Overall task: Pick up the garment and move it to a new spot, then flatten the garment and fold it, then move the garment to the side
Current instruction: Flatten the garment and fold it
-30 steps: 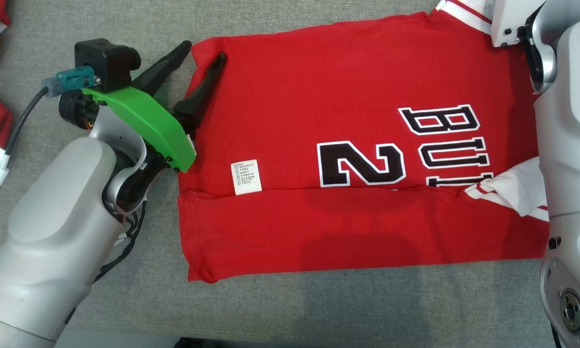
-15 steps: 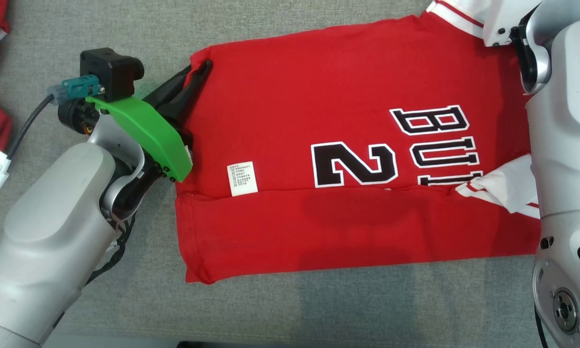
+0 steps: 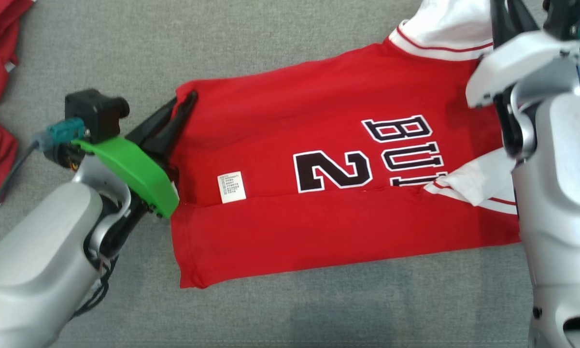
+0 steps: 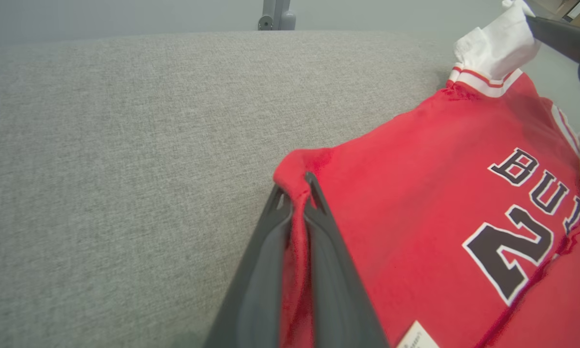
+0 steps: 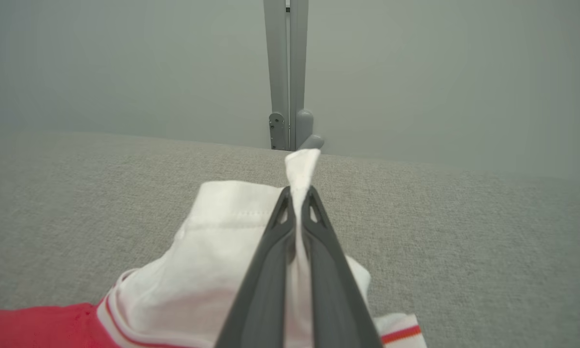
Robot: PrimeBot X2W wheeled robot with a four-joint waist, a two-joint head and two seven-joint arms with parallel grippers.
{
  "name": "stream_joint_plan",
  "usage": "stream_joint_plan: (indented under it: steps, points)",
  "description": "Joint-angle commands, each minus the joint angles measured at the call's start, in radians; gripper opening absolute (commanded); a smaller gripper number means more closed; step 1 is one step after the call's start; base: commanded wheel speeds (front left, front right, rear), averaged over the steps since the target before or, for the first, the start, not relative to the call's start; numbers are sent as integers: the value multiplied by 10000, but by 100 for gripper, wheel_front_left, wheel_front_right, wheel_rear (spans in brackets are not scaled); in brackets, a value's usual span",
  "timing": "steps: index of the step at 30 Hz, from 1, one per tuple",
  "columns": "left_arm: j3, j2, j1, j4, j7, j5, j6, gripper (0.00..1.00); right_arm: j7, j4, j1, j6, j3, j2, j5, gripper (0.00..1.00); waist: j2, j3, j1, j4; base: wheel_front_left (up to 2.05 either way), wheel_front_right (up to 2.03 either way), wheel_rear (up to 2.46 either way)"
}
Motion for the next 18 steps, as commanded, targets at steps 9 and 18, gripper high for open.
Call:
stream_joint_plan:
  steps: [9, 18]
  points:
    - [5, 822, 1781, -1454, -226, -236, 1049, 0, 376, -2522, 3175, -18, -10, -213, 1270, 0, 0, -1299, -1, -685, 0, 0, 0]
    - [-91, 539, 2948, -1262, -1032, -296, 1444, 0, 157, -2929, 5238, -18, -409, 306, 1807, 0, 0, -1684, -1, -895, 0, 0, 0]
